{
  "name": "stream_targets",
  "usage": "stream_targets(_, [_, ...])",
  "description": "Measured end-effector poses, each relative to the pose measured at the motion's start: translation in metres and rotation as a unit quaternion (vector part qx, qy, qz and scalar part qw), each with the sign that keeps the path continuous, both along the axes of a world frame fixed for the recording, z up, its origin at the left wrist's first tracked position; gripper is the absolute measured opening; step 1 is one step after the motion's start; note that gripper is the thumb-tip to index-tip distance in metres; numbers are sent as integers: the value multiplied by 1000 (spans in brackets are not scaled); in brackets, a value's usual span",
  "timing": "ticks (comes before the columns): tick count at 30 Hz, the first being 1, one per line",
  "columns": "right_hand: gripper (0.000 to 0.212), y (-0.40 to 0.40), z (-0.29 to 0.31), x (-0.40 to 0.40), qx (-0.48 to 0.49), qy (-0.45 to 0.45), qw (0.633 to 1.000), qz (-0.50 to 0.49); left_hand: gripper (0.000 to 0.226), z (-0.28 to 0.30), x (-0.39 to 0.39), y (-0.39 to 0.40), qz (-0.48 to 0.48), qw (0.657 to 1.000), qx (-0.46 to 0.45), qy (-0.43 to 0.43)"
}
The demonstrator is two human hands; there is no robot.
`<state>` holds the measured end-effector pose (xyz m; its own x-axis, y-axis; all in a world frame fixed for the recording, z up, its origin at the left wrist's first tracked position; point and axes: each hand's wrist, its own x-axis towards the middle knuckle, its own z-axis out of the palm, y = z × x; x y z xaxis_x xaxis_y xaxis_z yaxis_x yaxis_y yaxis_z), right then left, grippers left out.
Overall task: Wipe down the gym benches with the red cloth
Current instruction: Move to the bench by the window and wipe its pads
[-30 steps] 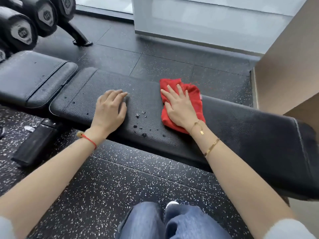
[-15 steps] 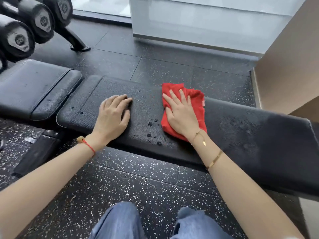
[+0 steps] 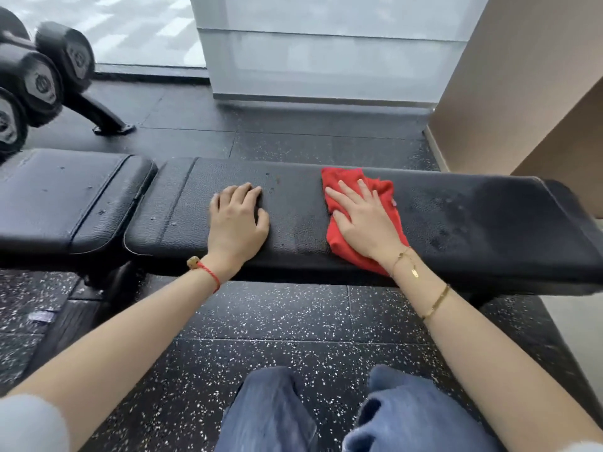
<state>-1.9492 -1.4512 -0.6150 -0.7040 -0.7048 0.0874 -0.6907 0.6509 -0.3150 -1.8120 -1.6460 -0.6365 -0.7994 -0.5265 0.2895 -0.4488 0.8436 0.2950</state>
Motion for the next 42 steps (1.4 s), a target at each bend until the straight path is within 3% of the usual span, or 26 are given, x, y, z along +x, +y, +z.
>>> stream_targets(3, [50,-30,3,9,23,10,1000,-13,45,1,-1,0,4,1000,0,1])
stream_targets(7, [51,-58,-3,50,16,42,996,78,45,-1,-1,-1,5,1000,-10,6])
stream_targets(12, [50,-21,-6,52,-23,26,996,83,49,-2,0,-5,-2,1000,-10,22])
stream_targets(18, [49,70,-2,-20,-10,3,992,-129,44,-2,1,-4,-8,1000,-15,16])
stream_targets(21, [50,60,1,-31,18,4,986,-168,45,-2,1,-4,-7,1000,-16,16])
stream_targets(27, [51,-28,-4,31,6,35,999,6,53,1,1,-1,-2,1000,-15,10])
stream_targets(32, [50,-4,-6,41,-35,25,998,54,56,3,2,0,-2,1000,-18,-3])
stream_targets(35, [48,40,-11,22,-54,22,998,-7,50,3,1,0,-3,1000,-24,-14])
stream_targets(39, [49,73,-1,-32,-23,-7,986,-166,44,8,-5,6,-9,1000,-19,-13])
stream_targets(42, [50,57,2,-39,2,-4,985,-171,44,16,-21,28,-44,999,-11,11])
